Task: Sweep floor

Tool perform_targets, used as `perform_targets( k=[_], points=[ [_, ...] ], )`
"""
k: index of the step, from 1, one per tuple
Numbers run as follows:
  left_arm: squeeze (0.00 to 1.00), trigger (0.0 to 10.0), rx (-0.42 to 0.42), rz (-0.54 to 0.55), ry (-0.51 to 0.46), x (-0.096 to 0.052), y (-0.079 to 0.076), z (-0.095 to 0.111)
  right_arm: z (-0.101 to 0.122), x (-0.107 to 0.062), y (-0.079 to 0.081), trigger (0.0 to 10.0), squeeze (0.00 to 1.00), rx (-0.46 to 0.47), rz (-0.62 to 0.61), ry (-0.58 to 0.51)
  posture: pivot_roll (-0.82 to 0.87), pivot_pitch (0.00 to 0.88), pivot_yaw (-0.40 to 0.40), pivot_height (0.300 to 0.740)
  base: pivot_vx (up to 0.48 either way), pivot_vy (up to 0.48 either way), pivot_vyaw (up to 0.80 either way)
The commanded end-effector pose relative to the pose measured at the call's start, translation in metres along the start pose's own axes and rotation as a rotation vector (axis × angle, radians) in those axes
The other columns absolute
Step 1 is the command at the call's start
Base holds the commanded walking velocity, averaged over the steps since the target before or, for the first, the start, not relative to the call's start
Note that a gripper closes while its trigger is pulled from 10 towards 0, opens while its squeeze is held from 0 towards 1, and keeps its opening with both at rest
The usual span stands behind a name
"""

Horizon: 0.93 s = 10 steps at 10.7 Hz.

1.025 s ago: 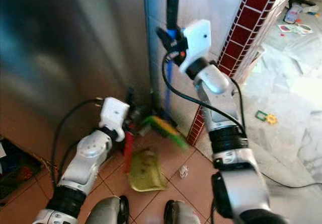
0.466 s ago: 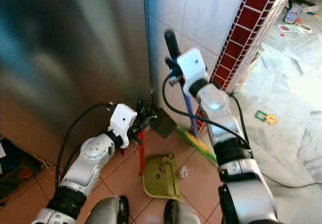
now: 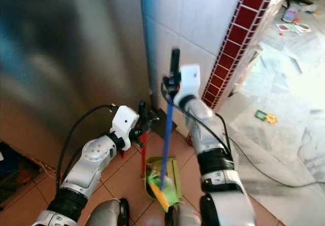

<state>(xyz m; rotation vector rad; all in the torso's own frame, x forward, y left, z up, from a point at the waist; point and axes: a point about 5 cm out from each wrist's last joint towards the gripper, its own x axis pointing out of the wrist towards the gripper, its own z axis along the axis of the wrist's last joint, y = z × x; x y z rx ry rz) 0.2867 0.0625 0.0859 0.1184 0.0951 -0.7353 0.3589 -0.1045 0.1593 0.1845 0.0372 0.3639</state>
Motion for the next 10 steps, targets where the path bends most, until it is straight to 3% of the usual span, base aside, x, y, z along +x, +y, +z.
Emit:
perform_targets(
  k=[1,3,6,7,10],
  points=[
    [0.00,10.0,-0.026,-0.021,0.079,-0.003,-0.005,-0.016,0.018,0.003,0.008,10.0,0.00,0.165,0.046,-0.091,-0.03,0.107,-0.009,0.740,0.000,0.000,0.00],
    [0.00,10.0,-0.063,0.023,0.138,-0.003,-0.002,-0.023,0.044,0.001,0.013,10.0,0.00,0.220,0.114,-0.216,-0.04,0.103,-0.010,0.740,0.000,0.000,0.00],
    [0.00,10.0,-0.130,0.066,0.095,0.000,-0.002,-0.018,0.068,-0.003,-0.005,10.0,0.00,-0.034,0.016,-0.350,-0.04,0.096,-0.011,0.740,0.000,0.000,0.00],
    [0.00,10.0,-0.140,0.115,0.079,0.000,0.003,-0.018,0.079,-0.008,-0.017,10.0,0.00,-0.162,-0.079,-0.422,-0.04,0.093,-0.012,0.740,0.000,0.000,0.00],
    [0.00,10.0,-0.101,0.211,0.088,-0.006,0.014,-0.019,0.093,-0.012,-0.043,10.0,0.00,-0.325,-0.212,-0.464,-0.04,0.085,-0.015,0.740,0.000,0.000,0.00]
  ],
)
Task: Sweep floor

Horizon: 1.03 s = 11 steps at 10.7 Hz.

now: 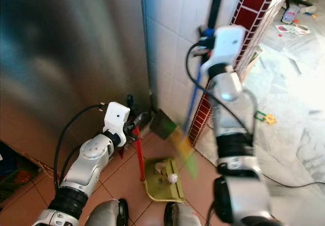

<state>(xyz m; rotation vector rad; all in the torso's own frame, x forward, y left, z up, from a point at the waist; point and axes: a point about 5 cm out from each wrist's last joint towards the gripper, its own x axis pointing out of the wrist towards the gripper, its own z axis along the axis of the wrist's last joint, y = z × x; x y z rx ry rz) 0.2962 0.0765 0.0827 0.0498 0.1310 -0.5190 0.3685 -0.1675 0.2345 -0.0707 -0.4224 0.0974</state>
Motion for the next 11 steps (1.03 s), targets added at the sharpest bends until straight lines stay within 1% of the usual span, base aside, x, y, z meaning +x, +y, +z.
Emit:
perform_targets(
  k=[1,2,3,4,5,6,7,9,10,11],
  points=[
    [0.00,10.0,-0.029,0.007,0.080,-0.005,0.000,-0.016,-0.002,0.000,0.001,10.0,0.00,-0.017,-0.006,0.004,-0.04,0.083,-0.016,0.740,0.000,0.000,0.00],
    [0.00,10.0,-0.028,0.007,0.080,-0.006,0.000,-0.017,-0.008,-0.006,0.003,10.0,0.00,-0.026,-0.008,0.015,-0.04,0.083,-0.017,0.740,0.000,0.000,0.00],
    [0.00,10.0,-0.038,0.008,0.077,-0.010,0.001,-0.018,-0.031,-0.022,0.012,10.0,0.00,-0.026,0.016,0.095,-0.04,0.078,-0.016,0.740,0.000,0.000,0.00],
    [0.00,10.0,-0.042,0.007,0.070,-0.010,0.000,-0.018,-0.044,-0.030,0.014,10.0,0.00,-0.015,-0.004,0.146,-0.04,0.076,-0.013,0.740,0.000,0.000,0.00],
    [0.00,10.0,-0.050,-0.002,0.059,-0.010,0.000,-0.016,-0.053,-0.034,0.015,10.0,0.00,-0.003,-0.024,0.196,-0.04,0.076,-0.011,0.740,0.000,0.000,-0.54],
    [0.00,10.0,-0.052,-0.023,0.057,-0.010,-0.003,-0.016,-0.058,-0.036,0.020,10.0,0.00,0.021,-0.014,0.213,-0.04,0.075,-0.009,0.740,0.000,0.000,-0.80],
    [0.00,10.0,-0.049,-0.028,0.060,-0.010,-0.003,-0.016,-0.062,-0.037,0.023,10.0,0.00,0.079,-0.010,0.237,-0.04,0.075,-0.009,0.740,0.000,0.000,-0.43],
    [0.00,10.0,-0.041,-0.028,0.064,-0.010,-0.003,-0.016,-0.064,-0.036,0.029,10.0,0.00,0.204,0.013,0.257,-0.04,0.075,-0.008,0.740,0.000,0.000,0.00],
    [0.00,10.0,-0.041,-0.031,0.065,-0.011,-0.003,-0.017,-0.062,-0.034,0.030,10.0,0.00,0.258,0.016,0.249,-0.04,0.074,-0.006,0.740,0.000,0.000,0.00],
    [0.00,10.0,-0.040,-0.034,0.064,-0.011,-0.004,-0.016,-0.062,-0.032,0.029,10.0,0.00,0.280,0.013,0.244,-0.04,0.074,-0.006,0.740,0.000,0.000,0.00]
  ],
)
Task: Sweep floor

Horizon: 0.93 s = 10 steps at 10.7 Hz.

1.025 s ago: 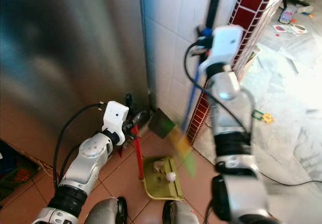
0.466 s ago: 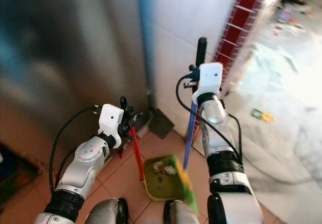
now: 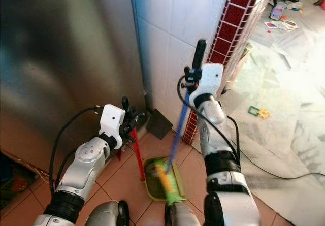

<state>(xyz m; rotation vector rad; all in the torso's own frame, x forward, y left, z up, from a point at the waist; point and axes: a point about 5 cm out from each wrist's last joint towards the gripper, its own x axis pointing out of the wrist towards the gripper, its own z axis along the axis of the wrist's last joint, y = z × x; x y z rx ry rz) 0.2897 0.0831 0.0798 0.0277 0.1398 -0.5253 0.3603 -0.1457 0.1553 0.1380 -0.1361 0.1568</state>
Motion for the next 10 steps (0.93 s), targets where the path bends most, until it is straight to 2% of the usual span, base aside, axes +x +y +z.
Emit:
perform_targets(
  k=[1,2,6,10],
  points=[
    [0.00,10.0,-0.016,-0.029,0.060,-0.002,-0.006,-0.012,0.007,0.003,-0.004,10.0,0.00,0.012,-0.017,-0.028,-0.03,0.073,-0.004,0.740,0.000,0.000,0.00],
    [0.00,10.0,-0.018,-0.029,0.058,-0.003,-0.005,-0.011,0.005,0.002,-0.008,10.0,0.00,-0.042,-0.040,-0.018,-0.03,0.073,-0.006,0.740,0.000,0.000,0.00],
    [0.00,10.0,-0.017,-0.071,0.049,-0.002,-0.014,-0.011,-0.008,-0.004,-0.010,10.0,0.00,-0.056,-0.075,0.026,-0.04,0.071,0.000,0.740,0.000,0.000,0.00],
    [0.00,10.0,-0.018,-0.081,0.052,0.000,-0.016,-0.011,-0.015,-0.007,-0.013,10.0,0.00,-0.037,-0.103,0.054,-0.04,0.072,0.004,0.740,-0.334,0.000,0.00]
  ],
)
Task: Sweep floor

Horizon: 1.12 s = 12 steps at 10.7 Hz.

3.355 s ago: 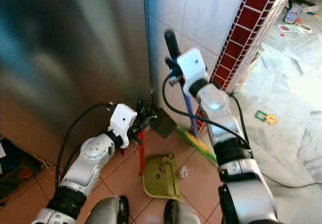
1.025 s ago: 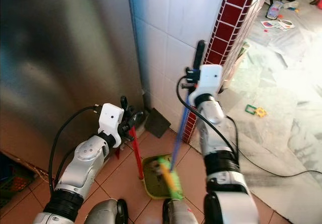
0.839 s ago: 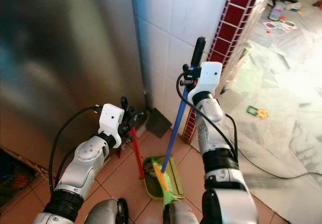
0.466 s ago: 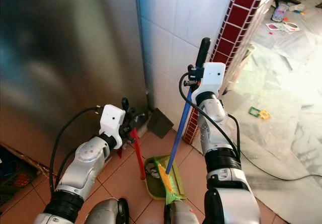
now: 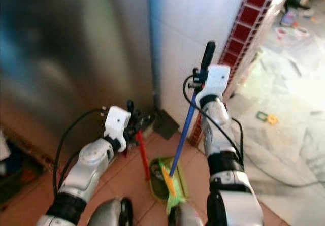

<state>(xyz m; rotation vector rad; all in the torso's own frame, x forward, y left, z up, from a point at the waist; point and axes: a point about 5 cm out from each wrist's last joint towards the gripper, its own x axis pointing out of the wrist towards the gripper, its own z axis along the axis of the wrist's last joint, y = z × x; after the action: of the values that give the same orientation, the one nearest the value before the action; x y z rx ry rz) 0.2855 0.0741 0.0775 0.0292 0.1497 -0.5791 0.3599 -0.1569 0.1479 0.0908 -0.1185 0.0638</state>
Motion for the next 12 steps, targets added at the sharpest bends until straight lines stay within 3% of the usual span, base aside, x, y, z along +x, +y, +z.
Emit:
perform_targets(
  k=[1,6,12],
  points=[
    [0.00,10.0,-0.022,-0.026,0.042,-0.0009,-0.0058,-0.0087,-0.0096,-0.0033,0.0000,10.0,0.00,0.013,-0.008,0.041,-0.04,0.072,0.000,0.740,-0.398,0.000,0.00],
    [0.00,10.0,-0.015,-0.015,0.047,-0.0004,-0.0037,-0.0086,-0.0082,-0.0006,0.0016,10.0,0.00,0.015,-0.002,0.041,-0.04,0.068,-0.002,0.740,-0.388,0.000,0.00],
    [0.00,10.0,-0.023,-0.004,0.040,0.0001,-0.0009,-0.0070,-0.0106,0.0004,0.0016,10.0,0.00,0.017,-0.006,0.053,-0.04,0.065,0.000,0.740,0.000,0.000,0.00]
  ],
)
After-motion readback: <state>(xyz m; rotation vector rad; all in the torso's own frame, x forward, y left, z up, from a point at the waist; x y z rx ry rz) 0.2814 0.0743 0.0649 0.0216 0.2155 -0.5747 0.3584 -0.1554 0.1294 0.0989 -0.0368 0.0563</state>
